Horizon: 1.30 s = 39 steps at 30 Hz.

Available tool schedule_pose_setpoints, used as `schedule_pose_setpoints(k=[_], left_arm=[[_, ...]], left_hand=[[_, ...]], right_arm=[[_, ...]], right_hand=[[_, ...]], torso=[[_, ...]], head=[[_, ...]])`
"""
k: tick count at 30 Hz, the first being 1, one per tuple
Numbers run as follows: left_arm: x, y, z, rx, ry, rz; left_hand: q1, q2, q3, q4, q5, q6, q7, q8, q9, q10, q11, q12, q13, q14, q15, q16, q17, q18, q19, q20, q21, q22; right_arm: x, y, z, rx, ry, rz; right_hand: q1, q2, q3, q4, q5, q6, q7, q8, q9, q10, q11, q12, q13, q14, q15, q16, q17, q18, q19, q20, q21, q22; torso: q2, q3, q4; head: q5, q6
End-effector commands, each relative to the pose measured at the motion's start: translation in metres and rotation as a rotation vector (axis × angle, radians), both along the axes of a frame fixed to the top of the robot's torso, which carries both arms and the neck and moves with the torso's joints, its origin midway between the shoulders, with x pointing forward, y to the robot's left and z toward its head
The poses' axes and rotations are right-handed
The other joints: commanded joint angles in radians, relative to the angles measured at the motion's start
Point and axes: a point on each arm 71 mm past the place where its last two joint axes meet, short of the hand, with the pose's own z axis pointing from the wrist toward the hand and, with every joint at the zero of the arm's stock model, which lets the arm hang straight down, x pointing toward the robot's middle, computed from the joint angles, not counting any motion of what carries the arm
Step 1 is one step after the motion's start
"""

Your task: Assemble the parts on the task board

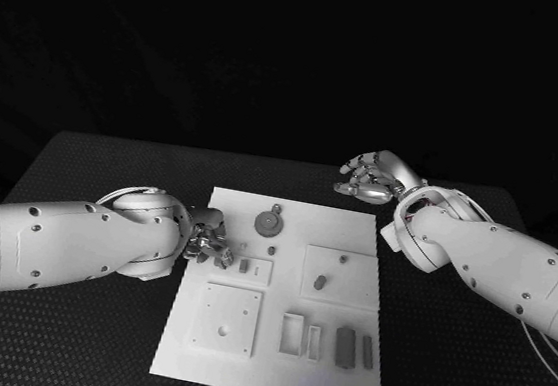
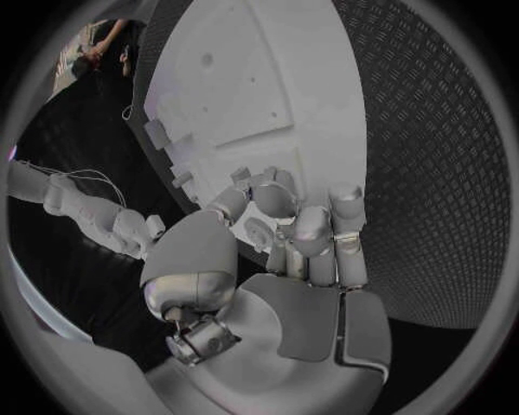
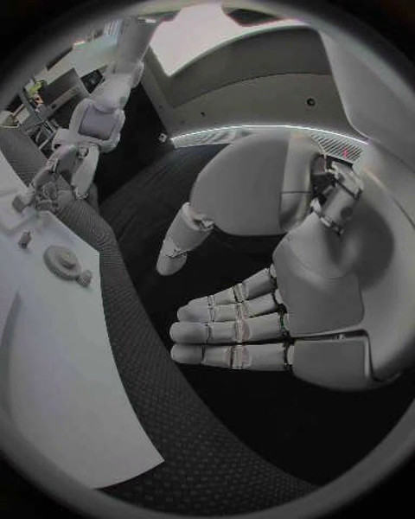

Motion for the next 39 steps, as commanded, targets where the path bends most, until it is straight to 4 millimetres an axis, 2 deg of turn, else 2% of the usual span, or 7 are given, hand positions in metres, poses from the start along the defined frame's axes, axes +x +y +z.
schedule_pose_setpoints(k=[1, 12, 21, 39], left_arm=[[-0.005, 0.001, -0.013, 0.049, 0.066, -0.010], [-0.006, -0.007, -0.017, 0.056, 0.083, -0.034], [-0.007, -0.009, -0.018, 0.064, 0.091, -0.047], [-0.005, 0.006, -0.016, 0.087, 0.041, -0.012]], left_hand=[[0.002, 0.014, 0.041, -0.036, 0.010, 0.134, -0.083, -0.004, 0.000, -0.015, -0.023, 0.006, 0.002, -0.001, -0.023, 0.006, 0.002, 0.013, -0.006, -0.069, 0.006, 0.015], [-0.015, 0.016, 0.042, -0.036, 0.062, 0.140, -0.084, 0.006, 0.010, -0.013, -0.022, 0.030, 0.010, -0.006, -0.021, 0.004, -0.002, 0.013, -0.008, -0.069, 0.008, 0.015], [-0.016, 0.016, 0.042, -0.036, 0.064, 0.140, -0.084, 0.007, 0.011, -0.013, -0.022, 0.033, 0.011, -0.007, -0.021, 0.003, -0.003, 0.013, -0.008, -0.069, 0.008, 0.014], [-0.016, 0.023, 0.045, -0.037, 0.058, 0.139, -0.086, 0.011, 0.015, -0.016, -0.025, 0.038, 0.013, -0.006, -0.019, 0.001, -0.005, 0.014, -0.009, -0.069, 0.007, 0.014]], right_arm=[[-0.001, 0.002, 0.000, -0.003, 0.002, 0.016], [-0.001, 0.003, 0.000, -0.002, 0.002, 0.018], [-0.001, 0.003, 0.000, -0.002, 0.002, 0.017], [-0.001, 0.001, 0.000, -0.003, 0.001, 0.015]], right_hand=[[-0.004, 0.004, -0.006, 0.001, 0.006, -0.005, 0.014, 0.006, -0.001, -0.007, 0.001, 0.004, -0.002, -0.006, 0.002, 0.003, -0.001, 0.016, 0.002, 0.003, -0.005, 0.023], [-0.004, 0.004, -0.006, 0.001, 0.006, -0.005, 0.014, 0.006, -0.002, -0.007, 0.001, 0.004, -0.002, -0.007, 0.002, 0.003, -0.001, 0.016, 0.002, 0.003, -0.005, 0.023], [-0.004, 0.004, -0.006, 0.001, 0.007, -0.005, 0.014, 0.006, -0.002, -0.007, 0.001, 0.004, -0.003, -0.007, 0.002, 0.003, -0.001, 0.016, 0.002, 0.003, -0.005, 0.023], [-0.004, 0.004, -0.006, 0.001, 0.007, -0.006, 0.014, 0.006, -0.002, -0.007, 0.001, 0.005, -0.004, -0.007, 0.003, 0.003, -0.002, 0.016, 0.002, 0.003, -0.006, 0.023]], torso=[[0.001, 0.0004, 0.0002], [0.000, 0.0004, -0.0013], [0.000, 0.0006, 0.0000], [0.000, -0.0009, 0.0003]], head=[[0.000, 0.000], [0.003, -0.001], [0.001, -0.003], [-0.001, -0.003]])
